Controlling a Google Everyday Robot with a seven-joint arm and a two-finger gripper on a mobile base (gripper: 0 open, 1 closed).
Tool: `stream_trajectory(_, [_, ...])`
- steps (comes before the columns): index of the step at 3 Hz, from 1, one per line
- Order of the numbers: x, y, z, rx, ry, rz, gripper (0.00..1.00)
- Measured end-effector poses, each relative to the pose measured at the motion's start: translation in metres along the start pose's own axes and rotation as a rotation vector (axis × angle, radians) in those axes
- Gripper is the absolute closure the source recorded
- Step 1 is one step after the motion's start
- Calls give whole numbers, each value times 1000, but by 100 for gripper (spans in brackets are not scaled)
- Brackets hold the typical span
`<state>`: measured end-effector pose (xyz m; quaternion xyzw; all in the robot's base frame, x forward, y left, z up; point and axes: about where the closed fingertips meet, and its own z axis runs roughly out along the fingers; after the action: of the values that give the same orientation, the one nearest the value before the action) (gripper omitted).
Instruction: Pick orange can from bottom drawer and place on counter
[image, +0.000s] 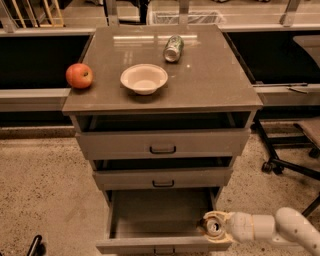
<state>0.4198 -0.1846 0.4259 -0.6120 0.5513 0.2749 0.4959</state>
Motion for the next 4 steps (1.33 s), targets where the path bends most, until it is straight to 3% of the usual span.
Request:
stream_trajectory(1, [-37, -13, -29, -169, 94, -16, 100])
stream_trajectory(2, [-52, -20, -11, -236, 82, -16, 100])
stream_trajectory(3, [-53, -20, -12, -227, 90, -17, 100])
stream_trajectory(4, [-87, -41, -7, -222, 158, -24, 100])
